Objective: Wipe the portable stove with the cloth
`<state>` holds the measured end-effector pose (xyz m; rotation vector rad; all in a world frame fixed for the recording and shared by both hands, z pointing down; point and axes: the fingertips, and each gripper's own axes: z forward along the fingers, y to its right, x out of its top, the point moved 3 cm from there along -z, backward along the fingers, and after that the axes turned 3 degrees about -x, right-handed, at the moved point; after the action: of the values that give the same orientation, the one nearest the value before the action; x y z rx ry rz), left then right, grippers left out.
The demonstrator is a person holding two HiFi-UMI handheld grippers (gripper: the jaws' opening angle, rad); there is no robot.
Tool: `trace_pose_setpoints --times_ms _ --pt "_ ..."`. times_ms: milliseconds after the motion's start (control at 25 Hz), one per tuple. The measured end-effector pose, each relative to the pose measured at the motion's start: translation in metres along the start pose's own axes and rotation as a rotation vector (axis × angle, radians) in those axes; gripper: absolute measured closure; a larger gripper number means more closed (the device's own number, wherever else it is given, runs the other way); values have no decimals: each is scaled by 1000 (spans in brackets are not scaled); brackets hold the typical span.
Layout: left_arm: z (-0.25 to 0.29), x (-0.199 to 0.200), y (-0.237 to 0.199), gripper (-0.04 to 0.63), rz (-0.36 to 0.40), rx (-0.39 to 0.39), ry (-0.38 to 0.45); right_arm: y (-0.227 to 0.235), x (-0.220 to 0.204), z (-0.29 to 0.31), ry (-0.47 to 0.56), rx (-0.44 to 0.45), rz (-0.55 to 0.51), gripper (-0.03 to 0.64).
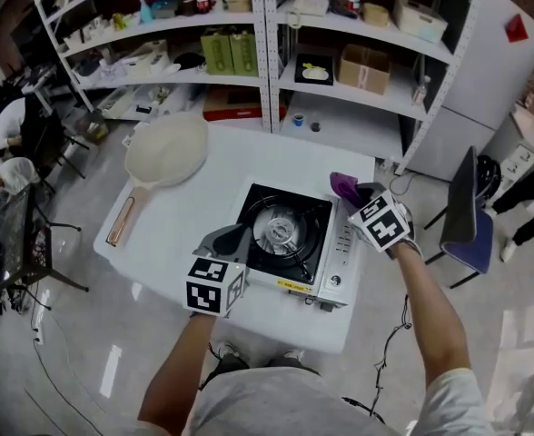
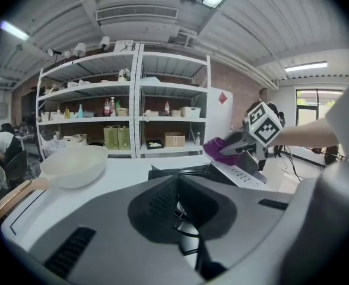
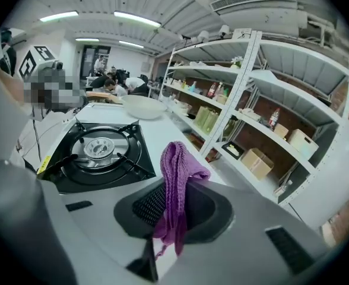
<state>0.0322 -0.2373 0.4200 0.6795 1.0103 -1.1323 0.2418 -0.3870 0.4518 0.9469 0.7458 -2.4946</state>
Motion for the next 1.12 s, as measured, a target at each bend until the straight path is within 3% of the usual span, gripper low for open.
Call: trace_pose_setpoints --times_ms 200,560,1120 --pt "-11 -4 -1 594 0 2 -2 -17 -8 2 -12 45 68 552" --pt "-25 -17 -2 592 16 -70 -8 -42 -16 -12 -19 -11 205 551" --pt "-37 -28 3 594 45 -170 -12 -88 -25 -40 -59 -54 236 551"
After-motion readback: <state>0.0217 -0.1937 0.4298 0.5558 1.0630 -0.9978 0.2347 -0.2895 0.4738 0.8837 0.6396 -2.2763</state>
